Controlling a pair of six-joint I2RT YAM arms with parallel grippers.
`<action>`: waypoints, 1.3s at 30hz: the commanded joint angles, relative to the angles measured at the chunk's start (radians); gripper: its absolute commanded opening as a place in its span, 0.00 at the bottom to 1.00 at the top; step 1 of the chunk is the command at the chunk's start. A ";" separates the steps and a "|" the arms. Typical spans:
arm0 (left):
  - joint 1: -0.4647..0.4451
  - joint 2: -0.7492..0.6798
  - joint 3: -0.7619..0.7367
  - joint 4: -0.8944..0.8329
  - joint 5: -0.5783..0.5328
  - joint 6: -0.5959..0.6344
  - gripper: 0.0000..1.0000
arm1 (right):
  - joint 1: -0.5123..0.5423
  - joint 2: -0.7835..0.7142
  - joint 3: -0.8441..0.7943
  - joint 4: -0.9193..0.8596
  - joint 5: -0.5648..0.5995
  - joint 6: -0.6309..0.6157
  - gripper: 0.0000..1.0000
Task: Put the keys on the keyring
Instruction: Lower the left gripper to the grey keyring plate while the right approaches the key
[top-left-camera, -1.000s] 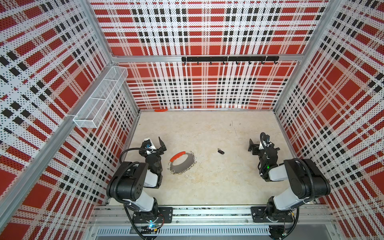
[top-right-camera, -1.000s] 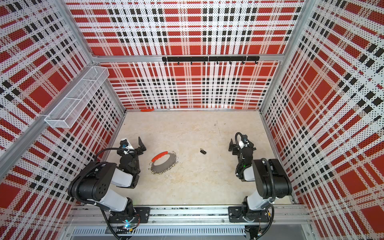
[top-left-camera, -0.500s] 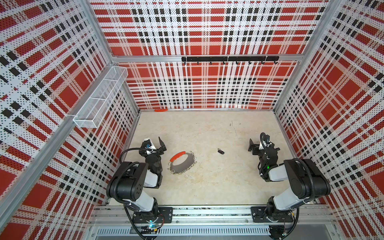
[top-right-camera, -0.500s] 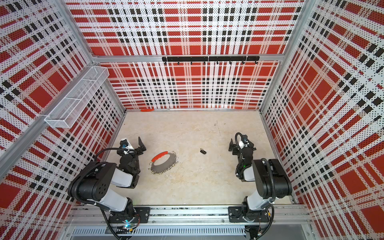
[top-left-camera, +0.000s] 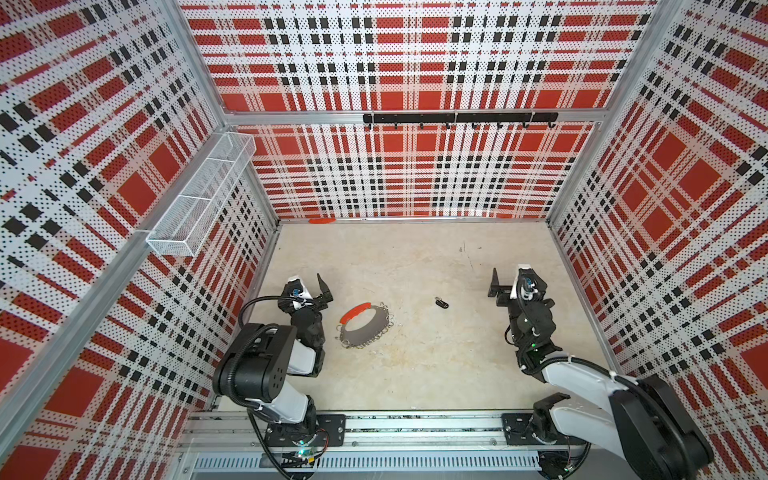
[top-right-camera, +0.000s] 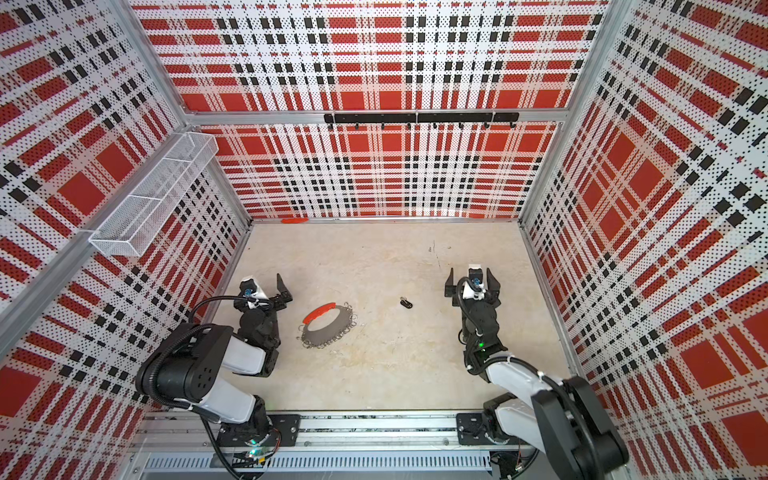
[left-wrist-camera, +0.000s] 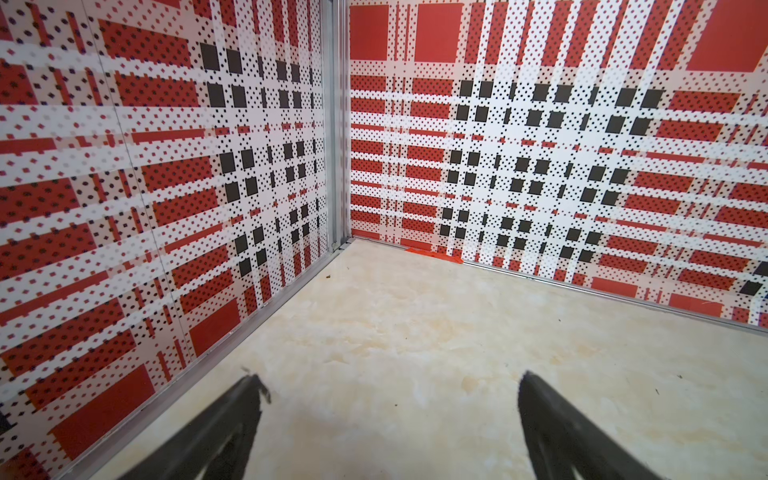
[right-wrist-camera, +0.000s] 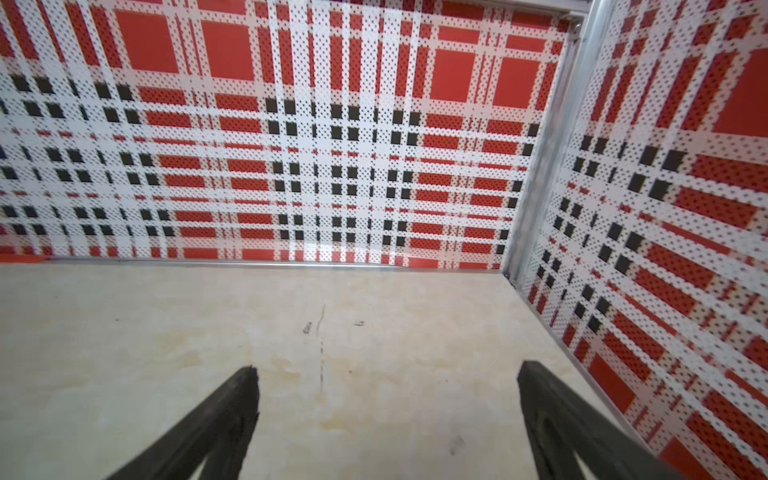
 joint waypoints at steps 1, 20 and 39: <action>0.003 0.006 0.003 0.017 -0.004 0.005 0.98 | 0.007 -0.022 0.097 -0.390 0.139 0.333 1.00; -0.337 -0.320 0.197 -0.461 -0.312 0.300 0.98 | 0.095 0.116 0.069 -0.462 0.005 0.571 1.00; -0.358 -0.742 0.541 -1.475 0.017 -0.618 0.98 | 0.089 0.048 -0.108 -0.120 -0.178 0.542 1.00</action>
